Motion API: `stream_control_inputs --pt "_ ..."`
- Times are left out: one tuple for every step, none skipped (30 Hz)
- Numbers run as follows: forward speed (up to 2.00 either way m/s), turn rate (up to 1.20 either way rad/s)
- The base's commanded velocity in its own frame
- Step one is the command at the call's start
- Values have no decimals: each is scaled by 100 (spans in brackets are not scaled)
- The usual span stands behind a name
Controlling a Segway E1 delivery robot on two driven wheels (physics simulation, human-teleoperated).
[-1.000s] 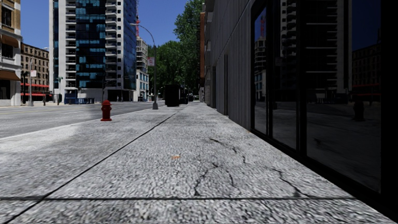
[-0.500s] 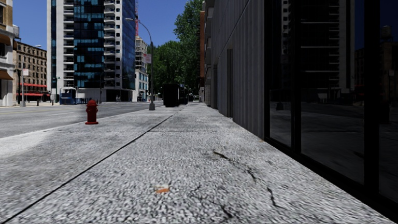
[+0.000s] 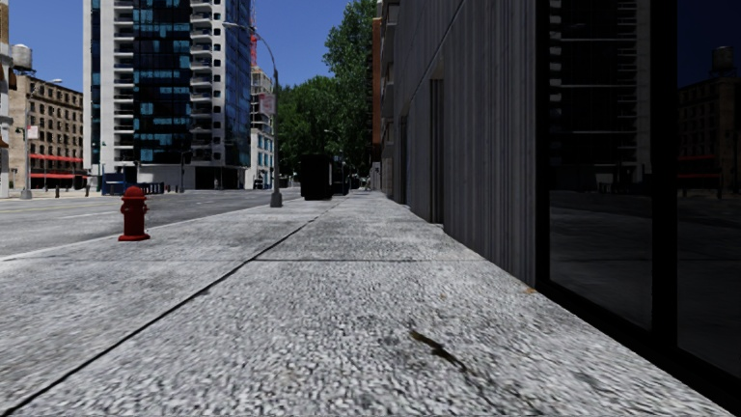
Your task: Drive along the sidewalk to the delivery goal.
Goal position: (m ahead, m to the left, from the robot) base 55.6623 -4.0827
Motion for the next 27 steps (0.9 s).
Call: stream_control_inputs --pt "200 0" --pt "200 0" --pt "200 0" --pt "200 0" --pt "200 0" --pt "200 0" --pt "200 0" --pt "200 0" --pt "200 0" --pt "200 0" --pt "200 0" --pt "200 0" --pt "200 0" --pt "200 0" --pt "200 0" --pt "200 0" --pt "200 0" --pt "200 0" --pt "200 0" --pt "200 0" --pt "200 0" --pt "200 0" --pt "200 0" --pt "200 0" --pt "200 0" --pt "200 0" --pt "200 0"
